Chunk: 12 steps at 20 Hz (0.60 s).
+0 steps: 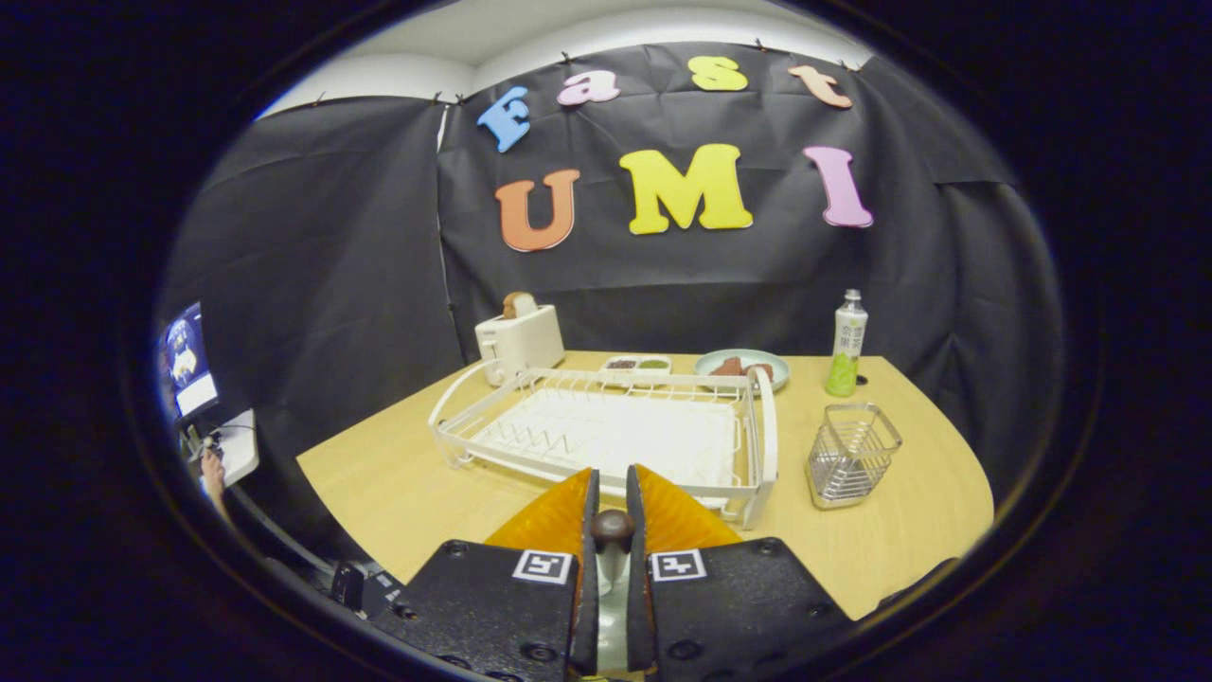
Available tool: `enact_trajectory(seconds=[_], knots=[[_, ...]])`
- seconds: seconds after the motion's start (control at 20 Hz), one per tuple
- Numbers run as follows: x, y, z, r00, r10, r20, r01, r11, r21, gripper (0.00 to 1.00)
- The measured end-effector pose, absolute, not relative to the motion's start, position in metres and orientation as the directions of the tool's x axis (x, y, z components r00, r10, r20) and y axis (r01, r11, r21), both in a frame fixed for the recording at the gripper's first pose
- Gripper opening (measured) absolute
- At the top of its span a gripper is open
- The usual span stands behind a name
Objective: Take the plate from the dish rack, then take the spoon from the basket and place it into the plate.
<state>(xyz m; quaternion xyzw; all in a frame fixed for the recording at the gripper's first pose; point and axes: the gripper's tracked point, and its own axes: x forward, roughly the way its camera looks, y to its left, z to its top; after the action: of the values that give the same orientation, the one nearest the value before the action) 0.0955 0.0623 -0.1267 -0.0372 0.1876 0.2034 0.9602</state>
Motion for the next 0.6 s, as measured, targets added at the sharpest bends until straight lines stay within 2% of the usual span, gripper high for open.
enact_trajectory(seconds=[0.5,0.55,0.6], knots=[[0.099,0.053,-0.122,0.870,0.338,-0.360,-0.369,0.929,-0.019,0.22],[0.101,0.050,-0.118,0.876,0.333,-0.348,-0.359,0.933,-0.012,0.27],[0.097,0.046,-0.115,0.883,0.323,-0.340,-0.345,0.938,-0.007,0.46]])
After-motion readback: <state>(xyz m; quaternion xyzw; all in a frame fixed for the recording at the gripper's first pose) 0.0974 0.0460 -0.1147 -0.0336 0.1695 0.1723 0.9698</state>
